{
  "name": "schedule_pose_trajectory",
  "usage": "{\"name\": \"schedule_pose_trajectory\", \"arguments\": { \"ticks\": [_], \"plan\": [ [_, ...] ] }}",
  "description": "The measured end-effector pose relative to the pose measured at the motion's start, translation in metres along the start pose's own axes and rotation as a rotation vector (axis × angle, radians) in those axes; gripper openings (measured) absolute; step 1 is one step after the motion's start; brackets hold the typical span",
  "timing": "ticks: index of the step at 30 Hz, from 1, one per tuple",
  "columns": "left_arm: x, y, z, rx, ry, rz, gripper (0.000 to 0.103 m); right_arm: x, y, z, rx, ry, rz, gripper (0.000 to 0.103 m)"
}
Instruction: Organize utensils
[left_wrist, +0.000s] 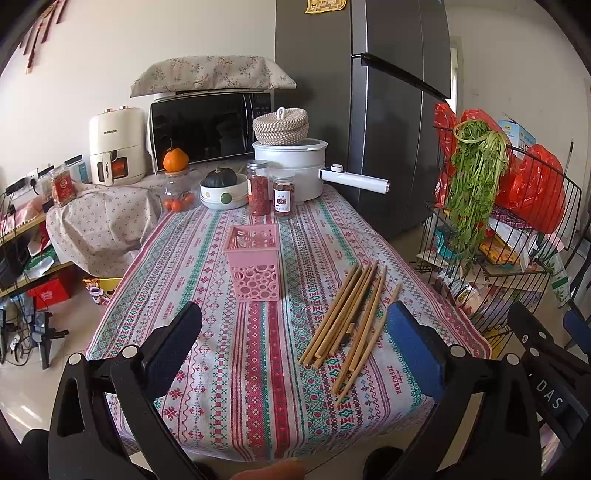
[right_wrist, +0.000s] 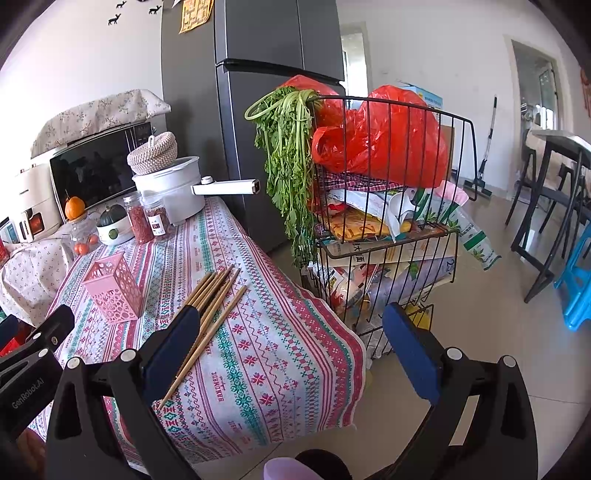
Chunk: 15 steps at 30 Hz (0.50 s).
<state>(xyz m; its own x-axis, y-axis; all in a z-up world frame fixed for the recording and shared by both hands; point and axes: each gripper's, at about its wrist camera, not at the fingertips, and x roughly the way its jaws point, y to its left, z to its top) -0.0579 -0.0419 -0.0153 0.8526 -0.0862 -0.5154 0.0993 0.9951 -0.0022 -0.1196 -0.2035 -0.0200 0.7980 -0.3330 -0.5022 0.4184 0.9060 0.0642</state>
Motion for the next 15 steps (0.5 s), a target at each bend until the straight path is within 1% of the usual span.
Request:
{"name": "schedule_pose_trajectory", "arguments": {
  "ticks": [7,10,12,15],
  "plan": [
    [0.003,0.0,-0.001,0.0,0.01,0.004,0.096,0.003,0.001,-0.002,-0.004,0.012,0.0,0.096],
    [0.008,0.003,0.001,-0.01,0.035,-0.002,0.096,0.006,0.003,-0.001,-0.007,0.03,0.003,0.096],
    [0.016,0.007,0.005,-0.016,0.07,-0.015,0.096,0.01,0.005,0.002,-0.02,0.046,0.007,0.096],
    [0.043,0.016,0.026,0.021,0.173,-0.057,0.096,0.021,0.016,0.011,-0.072,0.109,0.016,0.096]
  ]
}}
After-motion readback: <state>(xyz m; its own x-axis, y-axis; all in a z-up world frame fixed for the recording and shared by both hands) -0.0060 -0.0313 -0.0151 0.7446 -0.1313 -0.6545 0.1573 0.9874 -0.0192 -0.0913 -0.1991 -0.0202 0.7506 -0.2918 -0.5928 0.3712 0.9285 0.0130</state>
